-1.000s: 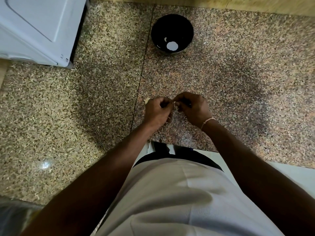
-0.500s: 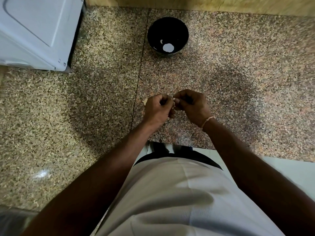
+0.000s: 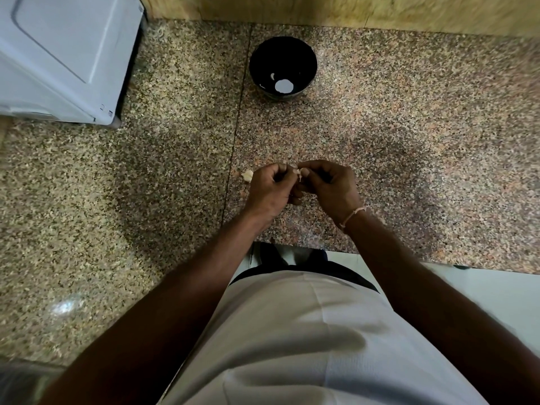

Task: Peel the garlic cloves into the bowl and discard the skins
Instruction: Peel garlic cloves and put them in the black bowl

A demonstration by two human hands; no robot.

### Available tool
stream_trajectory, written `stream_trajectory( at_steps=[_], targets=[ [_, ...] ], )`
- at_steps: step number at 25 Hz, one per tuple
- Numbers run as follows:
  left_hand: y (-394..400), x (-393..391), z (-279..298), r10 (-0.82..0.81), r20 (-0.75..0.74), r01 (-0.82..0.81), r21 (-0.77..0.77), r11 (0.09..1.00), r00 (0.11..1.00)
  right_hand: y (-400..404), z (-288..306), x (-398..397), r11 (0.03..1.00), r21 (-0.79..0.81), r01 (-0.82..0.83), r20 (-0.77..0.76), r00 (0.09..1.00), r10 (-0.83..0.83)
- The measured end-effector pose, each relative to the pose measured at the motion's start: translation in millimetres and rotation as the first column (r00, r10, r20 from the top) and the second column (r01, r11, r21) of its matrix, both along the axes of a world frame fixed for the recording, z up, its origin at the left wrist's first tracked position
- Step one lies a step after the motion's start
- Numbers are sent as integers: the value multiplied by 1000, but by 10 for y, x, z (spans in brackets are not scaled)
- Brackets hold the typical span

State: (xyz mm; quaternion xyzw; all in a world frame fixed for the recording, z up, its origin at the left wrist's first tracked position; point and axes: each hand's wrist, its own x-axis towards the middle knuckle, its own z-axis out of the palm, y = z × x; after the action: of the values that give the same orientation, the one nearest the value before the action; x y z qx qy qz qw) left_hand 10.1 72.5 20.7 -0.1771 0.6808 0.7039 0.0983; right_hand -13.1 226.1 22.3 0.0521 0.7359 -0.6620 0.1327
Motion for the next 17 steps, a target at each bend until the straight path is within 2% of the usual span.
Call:
stream_trajectory(
  at_steps=[4, 9, 11, 17],
  targets=[
    [18, 39, 18, 25, 26, -25, 2, 1000, 999, 28, -86, 21, 980, -158, 121, 116, 988, -104],
    [38, 57, 48, 55, 40, -54, -37, 998, 998, 76, -121, -5, 938, -263, 225, 219, 961, -169],
    [36, 46, 45, 73, 47, -70, -62, 996, 996, 99, -128, -24, 928, -262, 266, 259, 945, -198],
    [30, -17, -65, 116, 91, -98, -179, 979, 989, 144, -155, -56, 948, -220, 229, 244, 954, -174]
  ],
)
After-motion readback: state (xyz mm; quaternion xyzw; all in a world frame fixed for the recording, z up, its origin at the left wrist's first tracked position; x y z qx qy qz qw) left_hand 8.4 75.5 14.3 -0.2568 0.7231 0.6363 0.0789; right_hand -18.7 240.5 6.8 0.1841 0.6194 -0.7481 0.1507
